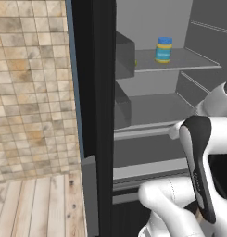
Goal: Move the banana and mayonnaise from the second highest shelf to the top shelf to make space. Then, place the pitcher from the counter on the cleared second highest shelf.
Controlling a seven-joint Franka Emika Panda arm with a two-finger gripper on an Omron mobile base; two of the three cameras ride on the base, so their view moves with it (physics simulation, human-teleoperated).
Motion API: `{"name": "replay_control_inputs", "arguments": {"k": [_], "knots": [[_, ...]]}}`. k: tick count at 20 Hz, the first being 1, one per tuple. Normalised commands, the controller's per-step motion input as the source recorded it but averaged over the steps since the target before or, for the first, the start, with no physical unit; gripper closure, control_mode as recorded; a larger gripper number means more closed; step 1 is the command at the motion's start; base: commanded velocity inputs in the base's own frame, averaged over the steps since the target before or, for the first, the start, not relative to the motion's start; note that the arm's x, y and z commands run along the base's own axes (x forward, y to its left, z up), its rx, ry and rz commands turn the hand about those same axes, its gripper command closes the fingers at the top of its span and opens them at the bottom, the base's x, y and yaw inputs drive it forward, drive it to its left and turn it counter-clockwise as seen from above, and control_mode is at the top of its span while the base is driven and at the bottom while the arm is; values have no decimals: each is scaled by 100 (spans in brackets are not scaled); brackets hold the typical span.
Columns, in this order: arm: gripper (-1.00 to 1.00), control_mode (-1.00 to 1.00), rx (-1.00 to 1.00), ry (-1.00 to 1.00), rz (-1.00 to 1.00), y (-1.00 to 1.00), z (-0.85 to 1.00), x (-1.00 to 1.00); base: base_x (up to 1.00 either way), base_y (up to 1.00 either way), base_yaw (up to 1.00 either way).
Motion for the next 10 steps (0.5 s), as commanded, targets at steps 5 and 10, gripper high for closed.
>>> {"name": "replay_control_inputs", "arguments": {"k": [5,10], "knots": [[-100,100,0,0,0,0,0,0,-76,0,17],[-100,100,0,0,0,0,0,0,-100,-1,28]]}}
